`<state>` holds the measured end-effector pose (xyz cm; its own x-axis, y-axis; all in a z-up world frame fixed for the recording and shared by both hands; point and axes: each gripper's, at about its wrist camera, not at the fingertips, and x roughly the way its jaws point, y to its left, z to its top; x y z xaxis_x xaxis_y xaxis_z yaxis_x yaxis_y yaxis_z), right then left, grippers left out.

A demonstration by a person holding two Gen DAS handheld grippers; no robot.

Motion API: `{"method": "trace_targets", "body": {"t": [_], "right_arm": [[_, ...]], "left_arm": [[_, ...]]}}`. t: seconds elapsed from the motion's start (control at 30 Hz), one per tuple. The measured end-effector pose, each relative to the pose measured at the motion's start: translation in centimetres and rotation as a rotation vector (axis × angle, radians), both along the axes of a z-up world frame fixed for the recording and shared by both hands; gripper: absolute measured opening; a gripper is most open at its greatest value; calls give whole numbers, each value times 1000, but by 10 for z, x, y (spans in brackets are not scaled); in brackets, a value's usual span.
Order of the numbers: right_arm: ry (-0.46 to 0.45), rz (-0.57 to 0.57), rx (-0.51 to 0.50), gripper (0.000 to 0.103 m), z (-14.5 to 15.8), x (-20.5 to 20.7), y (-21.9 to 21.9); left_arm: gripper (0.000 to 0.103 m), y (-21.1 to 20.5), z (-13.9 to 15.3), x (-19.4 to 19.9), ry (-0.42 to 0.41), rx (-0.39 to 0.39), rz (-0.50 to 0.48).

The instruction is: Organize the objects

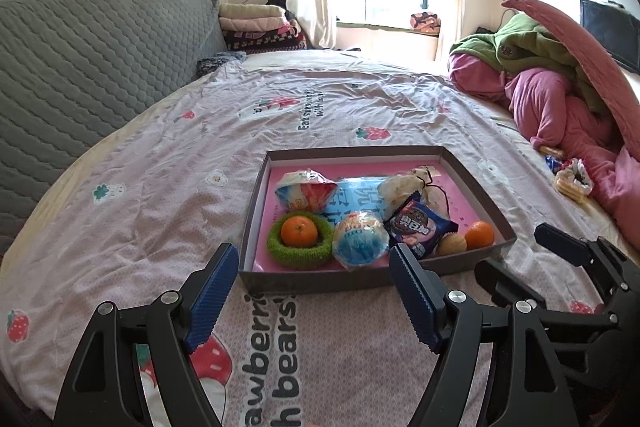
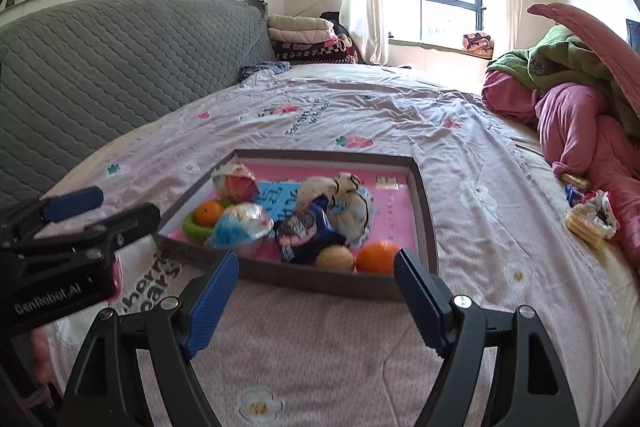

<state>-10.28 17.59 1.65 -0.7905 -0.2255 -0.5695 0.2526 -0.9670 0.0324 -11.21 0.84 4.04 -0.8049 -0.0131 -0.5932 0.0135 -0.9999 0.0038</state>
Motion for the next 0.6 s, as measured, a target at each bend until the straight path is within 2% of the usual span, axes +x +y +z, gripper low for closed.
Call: {"method": "trace_targets", "body": {"t": [0.33,0.6], "right_arm": [[40,-36,-6,80,0,21,6],[35,-51,-13,80,-10,30,6]], "left_arm": [[79,-1,-8,19,-5,1,0],[79,-2,-30,22,-25,5,-2]]}}
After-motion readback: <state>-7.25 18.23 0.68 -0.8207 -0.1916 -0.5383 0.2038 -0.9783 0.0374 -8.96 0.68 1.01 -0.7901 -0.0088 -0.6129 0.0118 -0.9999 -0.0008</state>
